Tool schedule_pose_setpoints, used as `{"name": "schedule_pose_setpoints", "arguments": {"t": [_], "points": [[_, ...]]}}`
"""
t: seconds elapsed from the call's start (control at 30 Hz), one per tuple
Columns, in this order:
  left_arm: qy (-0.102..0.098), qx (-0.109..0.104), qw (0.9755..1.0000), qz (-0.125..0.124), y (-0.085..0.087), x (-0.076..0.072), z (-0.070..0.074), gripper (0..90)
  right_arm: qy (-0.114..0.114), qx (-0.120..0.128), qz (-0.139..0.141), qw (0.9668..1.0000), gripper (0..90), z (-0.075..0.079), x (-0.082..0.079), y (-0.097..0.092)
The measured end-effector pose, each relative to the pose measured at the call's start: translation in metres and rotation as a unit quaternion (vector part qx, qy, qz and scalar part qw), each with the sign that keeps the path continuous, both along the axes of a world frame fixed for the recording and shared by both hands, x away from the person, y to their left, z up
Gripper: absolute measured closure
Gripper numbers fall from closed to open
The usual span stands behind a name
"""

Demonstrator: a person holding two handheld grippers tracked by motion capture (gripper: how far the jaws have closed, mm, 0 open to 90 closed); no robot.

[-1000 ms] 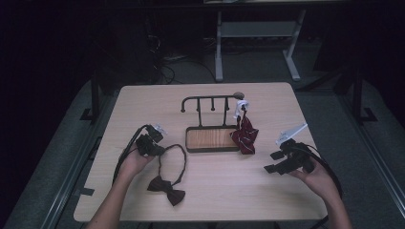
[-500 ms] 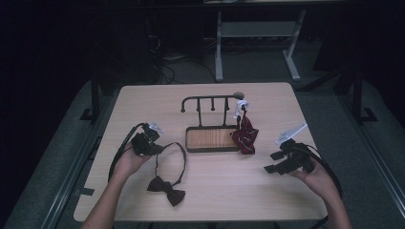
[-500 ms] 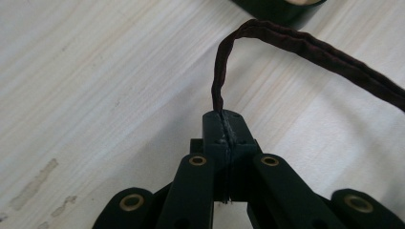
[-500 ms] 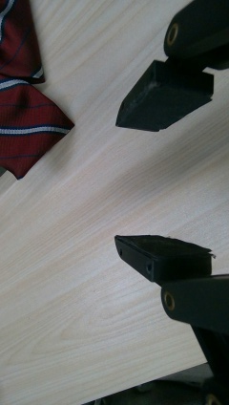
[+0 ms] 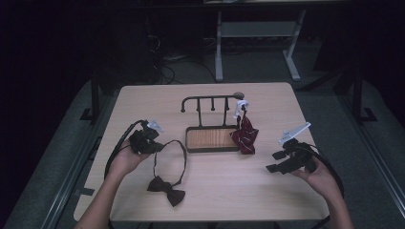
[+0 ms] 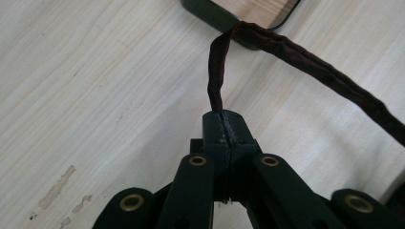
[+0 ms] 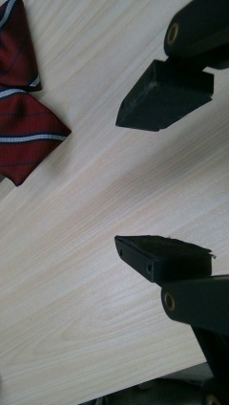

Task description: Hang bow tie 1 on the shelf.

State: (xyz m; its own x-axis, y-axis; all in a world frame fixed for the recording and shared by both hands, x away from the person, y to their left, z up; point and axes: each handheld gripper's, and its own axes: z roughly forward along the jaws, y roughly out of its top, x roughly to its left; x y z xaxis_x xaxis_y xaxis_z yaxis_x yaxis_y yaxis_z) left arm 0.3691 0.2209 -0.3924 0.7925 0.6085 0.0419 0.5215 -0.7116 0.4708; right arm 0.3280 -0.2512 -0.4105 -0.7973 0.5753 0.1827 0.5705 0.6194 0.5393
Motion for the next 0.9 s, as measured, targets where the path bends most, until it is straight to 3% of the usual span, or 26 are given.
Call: {"name": "schedule_pose_setpoints", "arguments": {"t": [0.9], "points": [[0.009,0.002,0.9989,-0.047,-0.004,-0.015,0.035,89.8,0.002,0.001,-0.001,1.0000,36.3,-0.002,0.001,-0.001]]}}
